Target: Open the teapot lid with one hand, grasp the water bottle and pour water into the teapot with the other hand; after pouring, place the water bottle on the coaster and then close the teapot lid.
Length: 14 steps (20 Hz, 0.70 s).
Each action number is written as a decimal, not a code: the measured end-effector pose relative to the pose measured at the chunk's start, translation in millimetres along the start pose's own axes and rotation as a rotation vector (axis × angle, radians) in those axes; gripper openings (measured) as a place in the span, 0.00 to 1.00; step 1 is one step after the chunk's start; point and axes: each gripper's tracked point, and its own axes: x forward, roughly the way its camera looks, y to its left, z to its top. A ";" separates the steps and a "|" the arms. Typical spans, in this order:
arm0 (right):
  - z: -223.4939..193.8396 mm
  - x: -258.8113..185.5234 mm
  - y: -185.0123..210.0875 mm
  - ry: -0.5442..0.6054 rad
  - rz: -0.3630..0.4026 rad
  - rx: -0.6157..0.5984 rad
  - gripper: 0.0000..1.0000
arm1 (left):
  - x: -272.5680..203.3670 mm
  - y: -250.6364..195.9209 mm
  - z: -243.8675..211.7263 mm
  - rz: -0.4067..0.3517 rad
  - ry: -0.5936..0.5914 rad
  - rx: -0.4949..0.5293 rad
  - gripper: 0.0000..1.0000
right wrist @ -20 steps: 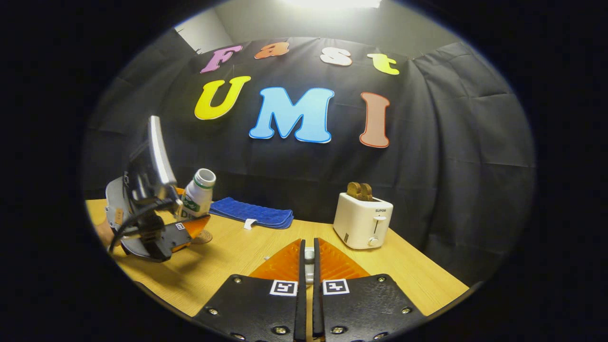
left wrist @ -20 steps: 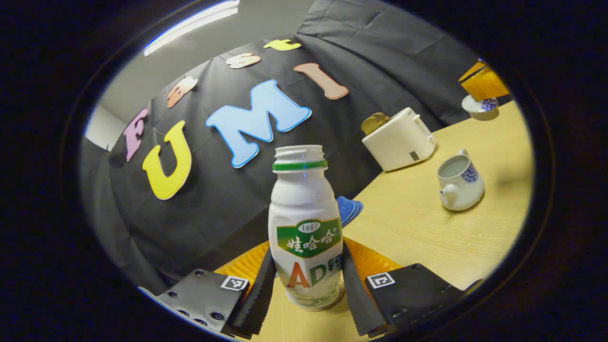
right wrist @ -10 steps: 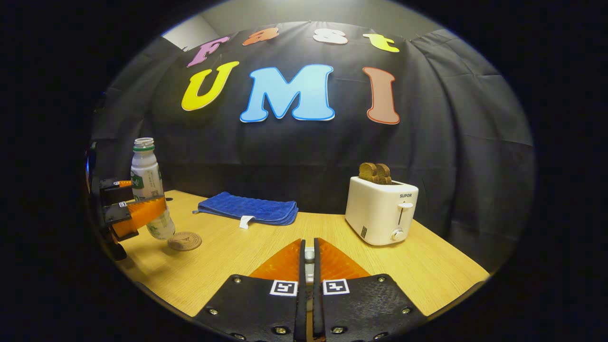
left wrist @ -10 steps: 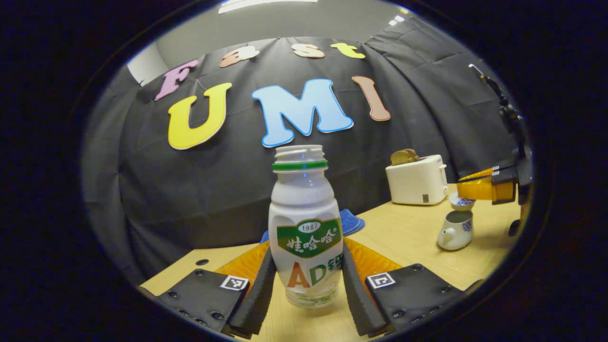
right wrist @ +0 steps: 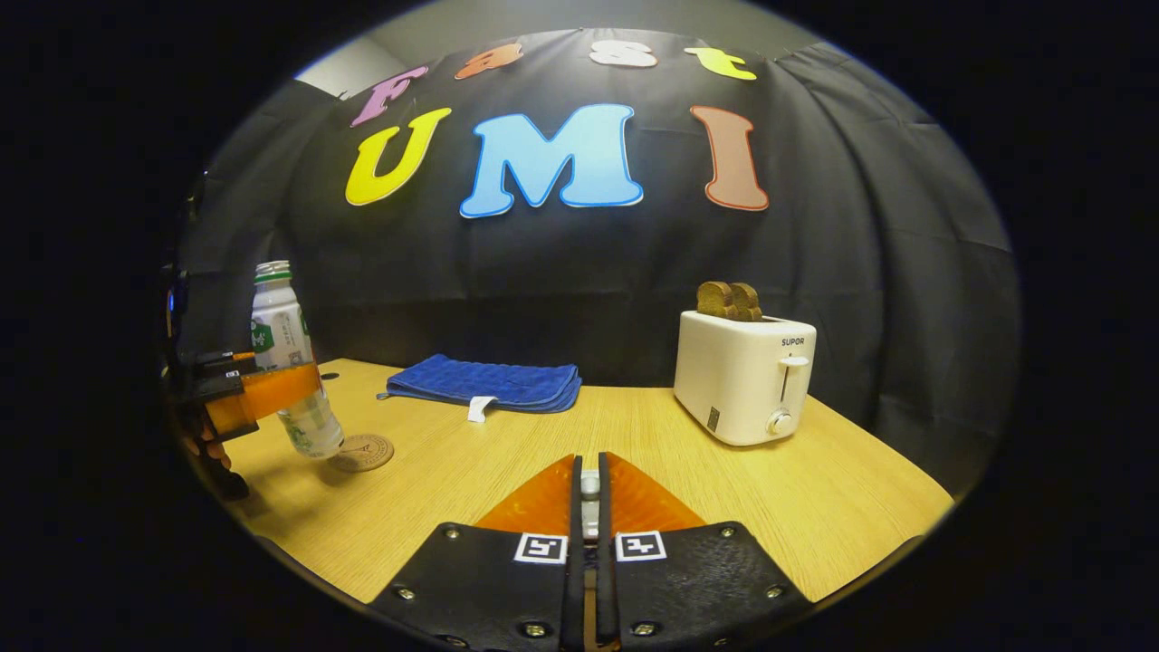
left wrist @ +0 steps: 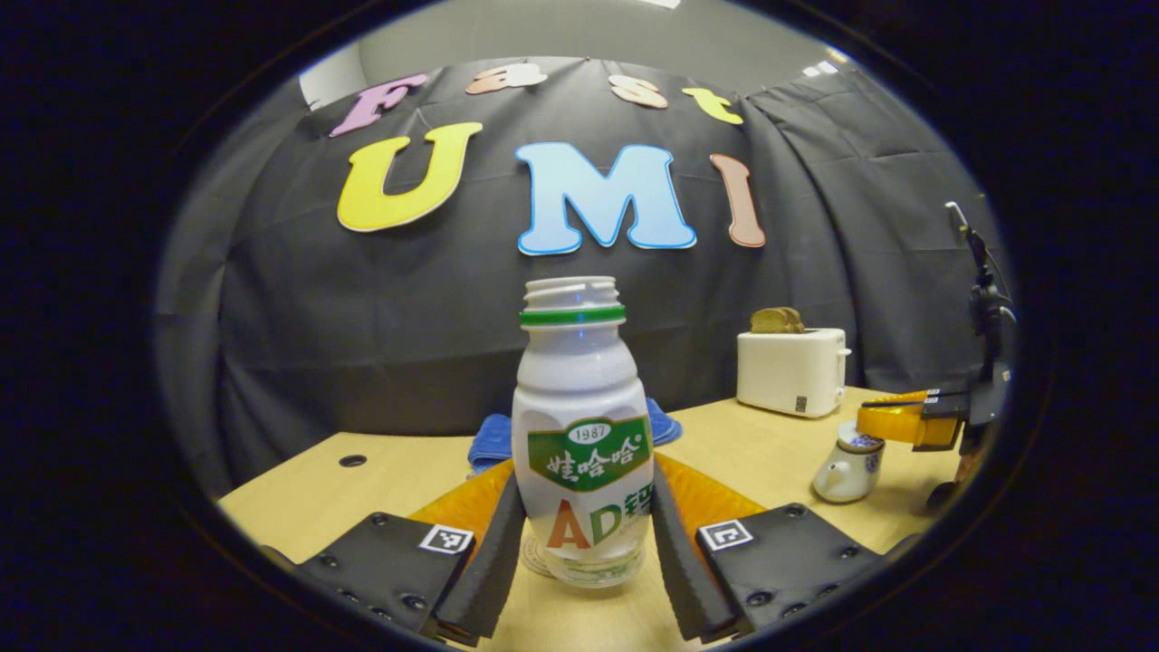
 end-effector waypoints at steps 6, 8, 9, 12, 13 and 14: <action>-7.3 -0.4 -2.4 0.007 -0.020 -0.001 0.09 | 2.7 9.8 -8.4 0.019 0.021 -0.030 0.81; 4.2 -7.7 -8.9 -0.031 -0.042 -0.022 0.34 | 5.4 13.1 -10.9 0.023 0.025 -0.045 0.76; 12.6 -11.3 -10.4 -0.063 -0.047 -0.031 0.44 | 8.6 13.5 -13.3 0.021 0.034 -0.060 0.71; 34.6 -25.2 -15.0 -0.148 -0.063 -0.024 0.57 | 22.0 17.3 -19.4 0.002 0.066 -0.132 0.76; 38.5 -27.3 -16.1 -0.162 -0.066 -0.015 0.57 | 28.4 20.1 -21.9 -0.002 0.076 -0.149 0.71; 40.5 -29.5 -16.6 -0.170 -0.064 -0.008 0.57 | 34.0 23.5 -22.1 -0.004 0.082 -0.152 0.76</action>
